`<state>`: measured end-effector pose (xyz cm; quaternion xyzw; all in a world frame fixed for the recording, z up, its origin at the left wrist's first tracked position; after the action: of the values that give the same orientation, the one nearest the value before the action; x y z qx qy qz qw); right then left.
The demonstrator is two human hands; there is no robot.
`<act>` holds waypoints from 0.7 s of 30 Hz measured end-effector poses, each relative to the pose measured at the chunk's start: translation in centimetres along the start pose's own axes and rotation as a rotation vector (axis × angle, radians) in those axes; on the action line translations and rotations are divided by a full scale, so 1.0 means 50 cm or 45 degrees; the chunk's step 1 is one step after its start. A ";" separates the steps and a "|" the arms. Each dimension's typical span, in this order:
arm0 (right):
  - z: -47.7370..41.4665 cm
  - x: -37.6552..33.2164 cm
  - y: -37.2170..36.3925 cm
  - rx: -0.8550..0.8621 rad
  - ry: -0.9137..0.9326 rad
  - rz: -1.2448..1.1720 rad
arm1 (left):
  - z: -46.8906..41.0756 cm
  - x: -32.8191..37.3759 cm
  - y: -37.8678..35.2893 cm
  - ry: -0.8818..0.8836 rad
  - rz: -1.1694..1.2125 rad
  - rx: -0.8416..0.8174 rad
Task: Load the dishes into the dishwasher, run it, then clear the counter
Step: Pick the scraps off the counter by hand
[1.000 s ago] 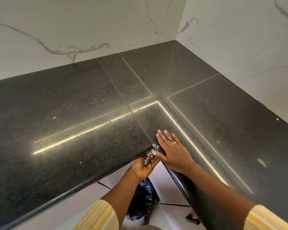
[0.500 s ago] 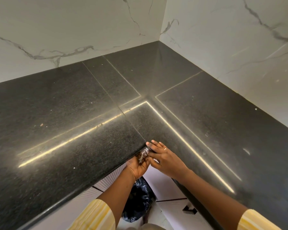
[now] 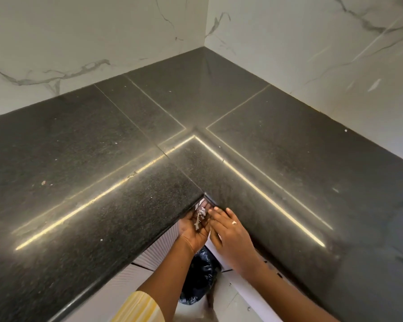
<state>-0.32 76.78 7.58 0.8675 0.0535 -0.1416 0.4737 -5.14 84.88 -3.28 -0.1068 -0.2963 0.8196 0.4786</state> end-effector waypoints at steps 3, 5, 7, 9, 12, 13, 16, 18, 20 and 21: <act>0.105 -0.026 -0.048 -0.067 -0.193 -0.071 | -0.026 -0.024 0.051 0.027 -0.029 0.086; 0.176 -0.033 -0.089 -0.131 -0.446 -0.183 | -0.047 -0.045 0.106 0.021 -0.041 0.177; 0.239 -0.030 -0.135 -0.189 -0.794 -0.325 | -0.067 -0.065 0.166 0.003 -0.046 0.232; 0.294 -0.023 -0.178 -0.193 -1.073 -0.439 | -0.089 -0.087 0.223 0.020 -0.062 0.254; 0.359 -0.010 -0.236 -0.194 -1.393 -0.597 | -0.128 -0.113 0.302 0.057 -0.059 0.410; 0.379 -0.003 -0.261 -0.208 -1.462 -0.631 | -0.144 -0.119 0.328 0.045 -0.059 0.438; 0.429 0.021 -0.330 -0.278 -1.496 -0.656 | -0.202 -0.137 0.400 0.006 -0.046 0.510; 0.459 0.045 -0.389 -0.346 -1.493 -0.658 | -0.244 -0.147 0.441 -0.011 -0.046 0.567; 0.488 0.071 -0.448 -0.432 -1.471 -0.657 | -0.299 -0.154 0.482 -0.043 -0.086 0.624; 0.506 0.085 -0.481 -0.456 -1.471 -0.670 | -0.327 -0.155 0.498 -0.061 -0.130 0.649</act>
<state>-6.64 68.54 -26.04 0.5178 0.0238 -0.6844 0.5127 -11.56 75.45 -31.89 0.0519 -0.0963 0.8449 0.5237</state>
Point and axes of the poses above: each hand's wrist, its own z-axis away from the middle knuckle, its own y-axis out of the back of the hand, x = y × z, the point moved 4 cm from there along -z, towards the middle knuckle, and after that the axes turned 13 degrees about x, right-handed, at the moved point
